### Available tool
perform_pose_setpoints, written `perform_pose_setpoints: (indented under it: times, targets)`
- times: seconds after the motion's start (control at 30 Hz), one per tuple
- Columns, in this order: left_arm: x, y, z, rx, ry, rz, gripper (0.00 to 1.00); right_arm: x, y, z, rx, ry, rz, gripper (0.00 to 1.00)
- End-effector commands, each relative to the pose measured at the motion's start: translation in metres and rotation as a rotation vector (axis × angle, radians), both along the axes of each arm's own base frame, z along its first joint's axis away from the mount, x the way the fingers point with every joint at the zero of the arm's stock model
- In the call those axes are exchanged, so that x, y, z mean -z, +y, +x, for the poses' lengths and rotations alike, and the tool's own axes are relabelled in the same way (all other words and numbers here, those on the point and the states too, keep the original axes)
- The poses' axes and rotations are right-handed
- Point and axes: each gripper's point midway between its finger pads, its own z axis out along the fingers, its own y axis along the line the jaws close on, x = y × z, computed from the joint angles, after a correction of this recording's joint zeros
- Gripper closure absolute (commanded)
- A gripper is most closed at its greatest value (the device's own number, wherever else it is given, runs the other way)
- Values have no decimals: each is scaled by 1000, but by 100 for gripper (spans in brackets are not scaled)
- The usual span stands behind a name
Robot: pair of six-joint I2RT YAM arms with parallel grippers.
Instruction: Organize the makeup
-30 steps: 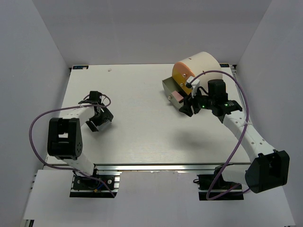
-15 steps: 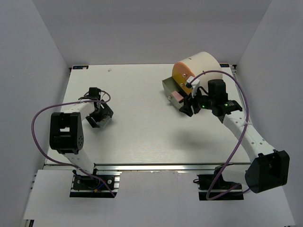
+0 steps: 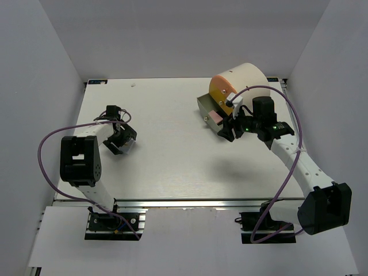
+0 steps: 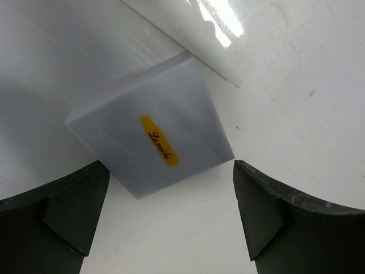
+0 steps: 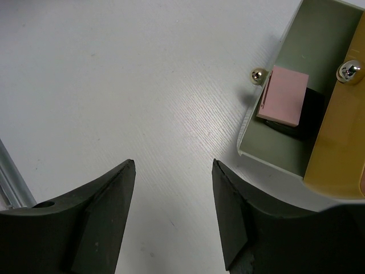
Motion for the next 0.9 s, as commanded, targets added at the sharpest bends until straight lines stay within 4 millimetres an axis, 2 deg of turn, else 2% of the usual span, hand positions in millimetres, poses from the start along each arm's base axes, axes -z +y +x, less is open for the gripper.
perform_pose_setpoints:
  times: [0.0,0.3,0.63,0.87]
  targets:
    - [-11,-9,14,-34,-56,-62,2,-7,2,0,-16,-29,8,38]
    - [-23,-8,20,-69,-69,-68,2,-7,3,-1,-21,-26,11,38]
    - [-11,0,15,-123,8,-29,2,-6,3,-3,-22,-24,11,38]
    - [-6,3,19,-147,29,-12,2,-6,3,-4,-28,-24,12,38]
